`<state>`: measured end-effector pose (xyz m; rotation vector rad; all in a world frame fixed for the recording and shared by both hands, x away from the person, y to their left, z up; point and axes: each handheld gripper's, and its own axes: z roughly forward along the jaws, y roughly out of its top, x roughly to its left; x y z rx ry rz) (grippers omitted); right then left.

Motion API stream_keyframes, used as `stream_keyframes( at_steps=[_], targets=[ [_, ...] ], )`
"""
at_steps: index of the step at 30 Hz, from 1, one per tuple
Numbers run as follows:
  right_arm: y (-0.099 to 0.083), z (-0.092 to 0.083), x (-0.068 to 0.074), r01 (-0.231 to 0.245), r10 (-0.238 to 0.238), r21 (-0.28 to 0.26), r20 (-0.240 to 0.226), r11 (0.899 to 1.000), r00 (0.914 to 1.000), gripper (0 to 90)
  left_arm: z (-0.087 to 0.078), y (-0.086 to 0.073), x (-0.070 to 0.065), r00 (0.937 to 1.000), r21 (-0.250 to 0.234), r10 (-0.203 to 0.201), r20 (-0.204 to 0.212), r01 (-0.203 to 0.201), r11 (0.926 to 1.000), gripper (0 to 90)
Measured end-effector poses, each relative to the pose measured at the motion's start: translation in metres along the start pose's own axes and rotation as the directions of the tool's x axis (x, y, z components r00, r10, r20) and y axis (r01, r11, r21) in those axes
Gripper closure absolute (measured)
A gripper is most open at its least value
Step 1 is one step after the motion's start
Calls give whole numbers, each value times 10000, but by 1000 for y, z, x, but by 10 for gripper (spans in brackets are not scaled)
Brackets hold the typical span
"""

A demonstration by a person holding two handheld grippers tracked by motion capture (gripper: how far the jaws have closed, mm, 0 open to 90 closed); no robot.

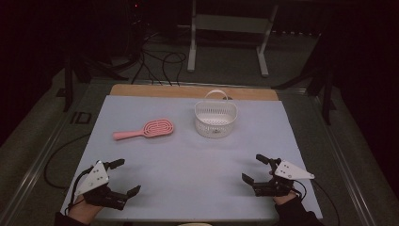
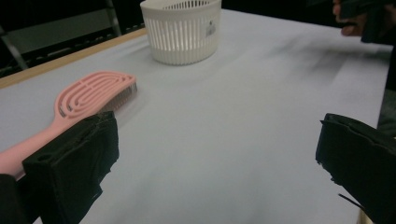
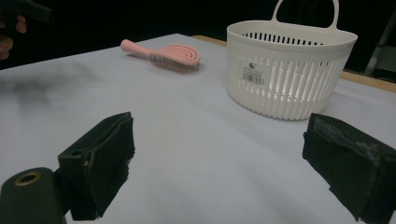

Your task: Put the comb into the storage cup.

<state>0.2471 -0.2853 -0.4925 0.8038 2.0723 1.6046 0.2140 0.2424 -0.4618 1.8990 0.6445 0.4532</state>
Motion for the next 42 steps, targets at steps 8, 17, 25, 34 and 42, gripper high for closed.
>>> stream_keyframes(
  at_steps=[8,17,25,34,42],
  targets=[
    [0,0,0,-46,46,-15,-18,10000,10000,89,-5,15,7,10000,-34,23,10,-23,10000,3],
    [1,-1,0,-93,93,-59,-16,9999,10000,89,-4,27,17,10000,94,-29,32,29,10000,3],
    [1,-1,0,-112,112,-70,-6,9999,9999,89,-3,40,29,10000,53,-7,14,7,10000,3],
    [1,-1,0,-123,123,-109,-23,9999,9999,89,4,49,43,10000,262,-37,5,37,9996,3],
    [1,-1,0,-140,140,-106,-46,9998,9999,89,11,56,58,9991,498,-285,-305,300,9983,3]
  ],
)
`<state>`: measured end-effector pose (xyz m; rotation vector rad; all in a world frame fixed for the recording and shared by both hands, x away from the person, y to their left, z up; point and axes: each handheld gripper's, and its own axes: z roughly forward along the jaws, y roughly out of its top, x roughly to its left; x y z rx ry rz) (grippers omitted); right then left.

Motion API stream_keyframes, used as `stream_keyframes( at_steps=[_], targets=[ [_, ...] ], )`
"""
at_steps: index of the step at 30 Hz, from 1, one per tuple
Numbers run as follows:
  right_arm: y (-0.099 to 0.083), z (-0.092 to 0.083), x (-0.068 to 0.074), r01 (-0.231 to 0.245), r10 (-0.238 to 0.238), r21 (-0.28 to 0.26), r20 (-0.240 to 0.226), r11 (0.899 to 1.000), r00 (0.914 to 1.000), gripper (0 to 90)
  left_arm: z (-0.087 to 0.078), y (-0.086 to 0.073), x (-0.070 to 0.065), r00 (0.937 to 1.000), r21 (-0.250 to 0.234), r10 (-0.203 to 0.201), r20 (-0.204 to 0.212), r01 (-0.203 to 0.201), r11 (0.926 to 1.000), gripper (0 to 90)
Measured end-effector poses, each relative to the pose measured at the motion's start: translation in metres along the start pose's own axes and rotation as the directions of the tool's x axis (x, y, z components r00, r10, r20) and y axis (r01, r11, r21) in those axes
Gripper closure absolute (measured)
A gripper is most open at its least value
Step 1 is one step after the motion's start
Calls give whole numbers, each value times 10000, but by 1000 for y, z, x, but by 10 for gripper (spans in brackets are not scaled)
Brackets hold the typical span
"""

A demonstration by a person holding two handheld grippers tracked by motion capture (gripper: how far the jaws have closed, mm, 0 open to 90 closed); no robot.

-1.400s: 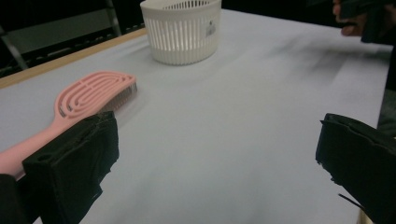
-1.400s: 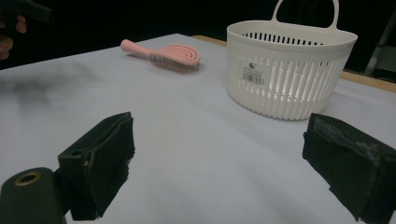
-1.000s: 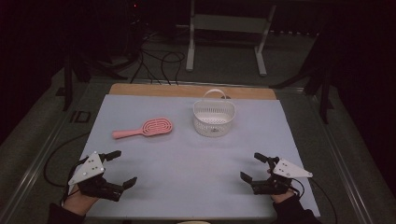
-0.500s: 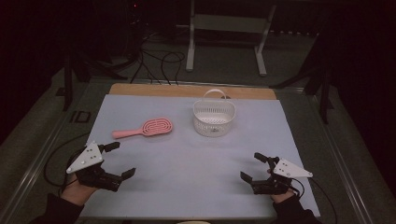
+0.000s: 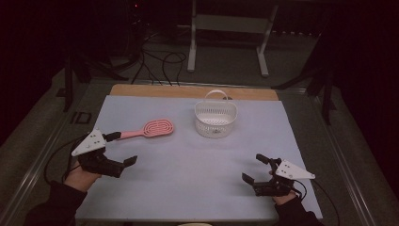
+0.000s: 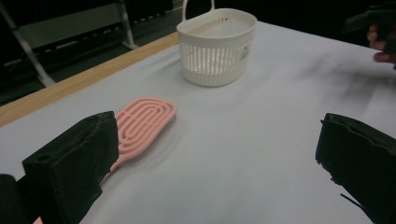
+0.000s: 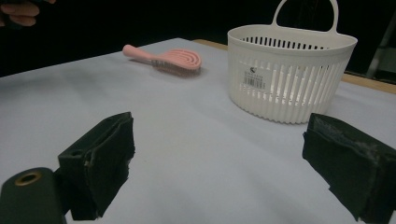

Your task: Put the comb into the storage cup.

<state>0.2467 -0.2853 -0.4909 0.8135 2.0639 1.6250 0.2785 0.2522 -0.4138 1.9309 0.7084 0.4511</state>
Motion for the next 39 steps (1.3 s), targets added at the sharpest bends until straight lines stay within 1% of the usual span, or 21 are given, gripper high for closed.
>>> stream_keyframes(
  at_steps=[2,4,6,7,9,13,14,18,20,21,22,24,28,29,31,32,33,34,36,38,39],
  targets=[
    [0,0,0,6,-6,-6,-3,10000,10000,89,1,1,2,9999,61,-84,-75,84,9999,3],
    [0,0,0,3,-3,-15,-6,10000,10000,90,2,1,10,9998,108,-208,-22,208,9997,3],
    [0,0,0,10,-10,-6,-23,10000,10000,89,4,1,16,9994,187,-326,-140,329,9993,4],
    [0,0,0,36,-36,-17,-5,10000,10000,89,4,1,16,9994,187,-326,-140,329,9993,4],
    [0,0,1,18,-18,-36,-25,10000,10000,90,6,1,24,9986,256,-445,-290,452,9986,4],
    [0,1,1,44,-44,-23,-53,10000,10000,90,9,2,34,9976,303,-539,-429,552,9980,4],
    [0,1,1,40,-40,-25,-50,10000,10000,90,10,2,37,9971,311,-552,-531,570,9979,5],
    [0,1,2,32,-32,-26,-74,10000,10000,90,15,1,48,9949,428,-732,-694,762,9962,15],
    [1,1,2,31,-31,-39,-69,10000,10000,89,16,1,50,9946,459,-743,-731,778,9959,17],
    [1,1,2,25,-25,-41,-77,10000,10000,90,19,0,56,9932,508,-823,-826,867,9949,17],
    [0,1,2,5,-5,-37,-89,10000,10000,90,20,-1,59,9920,523,-920,-860,967,9939,23],
    [0,1,2,35,-35,-41,-96,10000,9999,90,23,-2,64,9903,539,-967,-995,1024,9933,23],
    [0,1,2,30,-31,-11,-113,10000,9999,90,28,-6,75,9859,605,-1109,-1252,1192,9910,72],
    [0,1,2,25,-26,-14,-122,10000,9999,90,29,-7,78,9854,622,-1165,-1244,1249,9902,92],
    [0,1,2,13,-13,-14,-124,10000,9999,90,31,-10,83,9823,689,-1215,-1428,1323,9888,143],
    [0,1,2,13,-13,-14,-124,10000,9999,90,31,-10,83,9823,689,-1215,-1428,1323,9888,160],
    [0,1,2,11,-11,-13,-125,10000,9999,90,34,-11,88,9792,818,-1255,-1595,1398,9868,160],
    [0,1,2,25,-25,-21,-146,10000,9999,90,35,-11,89,9790,883,-1209,-1640,1366,9867,170],
    [0,1,2,23,-23,-20,-142,10000,9999,90,37,-11,92,9761,1054,-1054,-1902,1270,9863,190],
    [0,1,2,0,0,-22,-152,10000,9999,90,39,-12,95,9716,1231,-957,-2163,1244,9846,232],
    [0,1,2,18,-18,4,-144,10000,9999,90,40,-12,98,9708,1280,-972,-2191,1274,9836,256]
  ],
)
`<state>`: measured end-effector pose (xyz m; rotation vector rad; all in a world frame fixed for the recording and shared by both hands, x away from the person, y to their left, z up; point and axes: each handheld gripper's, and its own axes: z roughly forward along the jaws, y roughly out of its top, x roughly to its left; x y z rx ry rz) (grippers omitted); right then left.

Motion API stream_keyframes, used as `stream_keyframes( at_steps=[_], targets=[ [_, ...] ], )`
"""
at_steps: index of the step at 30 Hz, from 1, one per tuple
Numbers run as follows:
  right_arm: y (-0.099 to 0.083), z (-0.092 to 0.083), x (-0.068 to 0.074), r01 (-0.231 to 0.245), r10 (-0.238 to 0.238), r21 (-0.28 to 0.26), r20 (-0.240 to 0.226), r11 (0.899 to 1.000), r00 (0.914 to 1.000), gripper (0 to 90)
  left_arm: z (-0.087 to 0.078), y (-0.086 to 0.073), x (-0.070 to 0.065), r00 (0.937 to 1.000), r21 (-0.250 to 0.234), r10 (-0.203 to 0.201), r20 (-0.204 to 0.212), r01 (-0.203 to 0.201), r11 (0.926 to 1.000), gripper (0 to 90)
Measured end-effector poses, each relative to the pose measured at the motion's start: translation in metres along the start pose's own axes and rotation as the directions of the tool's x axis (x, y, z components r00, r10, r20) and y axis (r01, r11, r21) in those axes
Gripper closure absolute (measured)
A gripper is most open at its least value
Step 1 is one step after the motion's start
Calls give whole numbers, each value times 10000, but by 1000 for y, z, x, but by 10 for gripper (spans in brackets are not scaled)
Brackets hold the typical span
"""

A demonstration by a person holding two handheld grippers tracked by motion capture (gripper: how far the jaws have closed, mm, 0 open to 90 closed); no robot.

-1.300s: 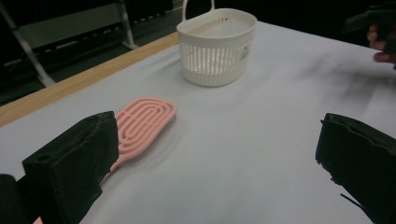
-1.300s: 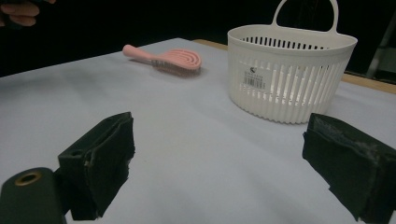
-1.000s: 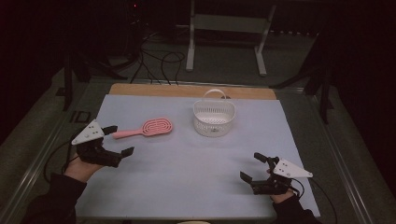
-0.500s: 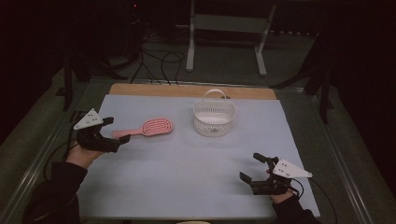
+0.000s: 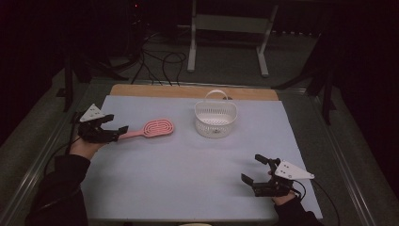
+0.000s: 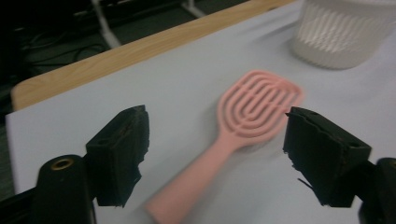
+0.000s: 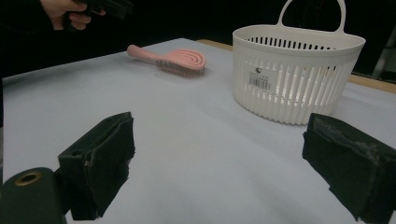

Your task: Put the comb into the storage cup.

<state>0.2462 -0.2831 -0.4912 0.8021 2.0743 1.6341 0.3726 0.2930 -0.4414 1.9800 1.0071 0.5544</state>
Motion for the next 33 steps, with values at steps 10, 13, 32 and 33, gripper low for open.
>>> stream_keyframes(
  at_steps=[10,13,32,33],
  targets=[
    [0,1,0,1,-1,4,-43,10000,10000,90,16,-4,13,9987,679,-112,-503,146,9976,481],
    [0,1,1,17,-17,5,-62,10000,10000,90,22,-6,14,9985,866,-55,-548,103,9962,547],
    [-1,2,1,-33,33,12,-174,10000,9998,90,56,-9,16,9963,1929,561,-656,-425,9803,895],
    [-1,2,1,-11,11,8,-183,10000,9998,90,58,-9,17,9961,1997,564,-681,-417,9790,897]
  ],
)
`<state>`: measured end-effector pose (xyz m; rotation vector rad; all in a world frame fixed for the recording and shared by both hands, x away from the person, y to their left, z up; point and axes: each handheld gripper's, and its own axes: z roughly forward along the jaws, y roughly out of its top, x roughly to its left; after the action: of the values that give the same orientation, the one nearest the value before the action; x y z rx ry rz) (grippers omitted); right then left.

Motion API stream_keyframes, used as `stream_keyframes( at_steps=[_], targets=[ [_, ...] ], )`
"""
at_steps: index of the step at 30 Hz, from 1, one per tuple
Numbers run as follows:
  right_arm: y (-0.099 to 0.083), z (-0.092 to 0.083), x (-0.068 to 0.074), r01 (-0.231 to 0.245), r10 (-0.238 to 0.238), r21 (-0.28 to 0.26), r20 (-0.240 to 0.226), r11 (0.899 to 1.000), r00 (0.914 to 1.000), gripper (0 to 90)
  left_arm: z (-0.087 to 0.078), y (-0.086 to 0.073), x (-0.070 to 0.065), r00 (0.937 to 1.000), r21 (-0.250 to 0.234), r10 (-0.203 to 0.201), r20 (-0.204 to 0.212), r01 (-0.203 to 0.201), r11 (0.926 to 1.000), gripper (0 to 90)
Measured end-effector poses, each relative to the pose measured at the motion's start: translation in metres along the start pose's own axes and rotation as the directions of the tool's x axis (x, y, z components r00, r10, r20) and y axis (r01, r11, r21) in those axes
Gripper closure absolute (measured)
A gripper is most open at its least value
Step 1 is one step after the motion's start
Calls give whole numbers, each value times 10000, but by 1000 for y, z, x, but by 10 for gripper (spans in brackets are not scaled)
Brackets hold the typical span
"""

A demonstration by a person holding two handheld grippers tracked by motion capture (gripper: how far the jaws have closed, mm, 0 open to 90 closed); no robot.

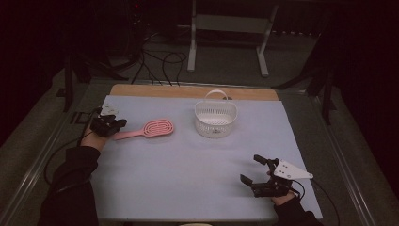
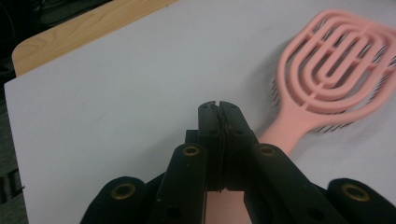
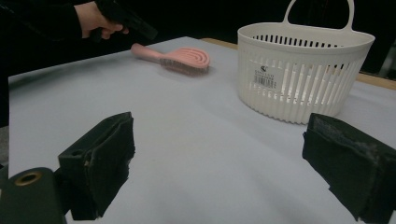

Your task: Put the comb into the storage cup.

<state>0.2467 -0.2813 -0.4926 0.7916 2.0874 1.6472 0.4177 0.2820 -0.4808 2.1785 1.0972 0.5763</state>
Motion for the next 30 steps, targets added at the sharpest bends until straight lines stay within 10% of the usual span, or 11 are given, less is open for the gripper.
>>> stream_keyframes(
  at_steps=[14,30],
  targets=[
    [0,0,-1,-53,53,-5,-13,10000,10000,90,19,1,1,9987,1398,-192,-479,258,9899,900],
    [0,-1,-1,-46,46,-12,15,10000,10000,90,19,-2,-11,9997,1902,68,216,-108,9817,900]
  ],
)
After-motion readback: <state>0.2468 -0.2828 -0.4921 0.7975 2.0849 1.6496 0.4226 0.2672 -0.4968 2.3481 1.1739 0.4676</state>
